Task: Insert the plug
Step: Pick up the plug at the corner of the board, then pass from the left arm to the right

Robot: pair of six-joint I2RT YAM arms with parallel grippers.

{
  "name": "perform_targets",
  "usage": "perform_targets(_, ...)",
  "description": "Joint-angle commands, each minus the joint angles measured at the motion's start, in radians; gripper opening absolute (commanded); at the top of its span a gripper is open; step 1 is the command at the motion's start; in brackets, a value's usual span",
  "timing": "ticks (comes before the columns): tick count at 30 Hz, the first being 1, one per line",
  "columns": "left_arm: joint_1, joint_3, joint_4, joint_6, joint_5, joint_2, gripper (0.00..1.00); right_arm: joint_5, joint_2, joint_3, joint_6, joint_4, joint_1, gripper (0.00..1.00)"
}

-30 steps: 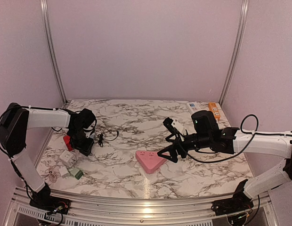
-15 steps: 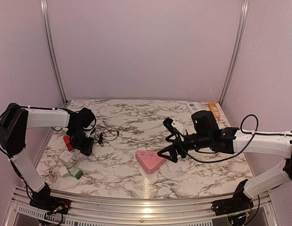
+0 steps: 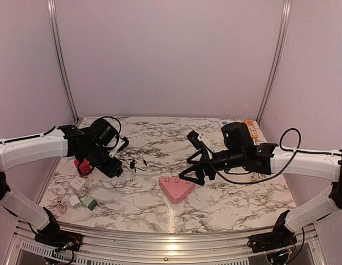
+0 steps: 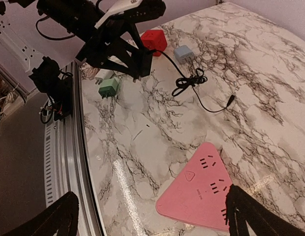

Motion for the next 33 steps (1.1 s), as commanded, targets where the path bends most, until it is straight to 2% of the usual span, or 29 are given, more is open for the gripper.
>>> perform_targets(1, -0.134, 0.03, 0.016, 0.084, -0.08, -0.034, 0.04, -0.121, 0.016, 0.096, 0.031, -0.027, 0.003, 0.99)
perform_targets(9, -0.377, 0.049, 0.094, 0.176, -0.259, -0.066, 0.0, -0.215, 0.083, 0.204, 0.045, -0.103, 0.002, 0.97)
perform_targets(19, -0.52, -0.049, 0.297, 0.282, -0.303, -0.242, 0.0, -0.294, 0.138, 0.23, 0.091, -0.064, 0.002, 0.96)
perform_targets(23, -0.575, -0.059, 0.303, 0.322, -0.335, -0.262, 0.0, -0.312, 0.167, 0.265, 0.122, -0.061, 0.002, 0.96)
perform_targets(26, -0.616, -0.047, 0.277, 0.344, -0.397, -0.239, 0.0, -0.328, 0.185, 0.291, 0.162, -0.05, 0.003, 0.95)
perform_targets(33, -0.682, 0.003, 0.233, 0.373, -0.445, -0.161, 0.0, -0.395, 0.228, 0.337, 0.211, -0.051, 0.009, 0.91)
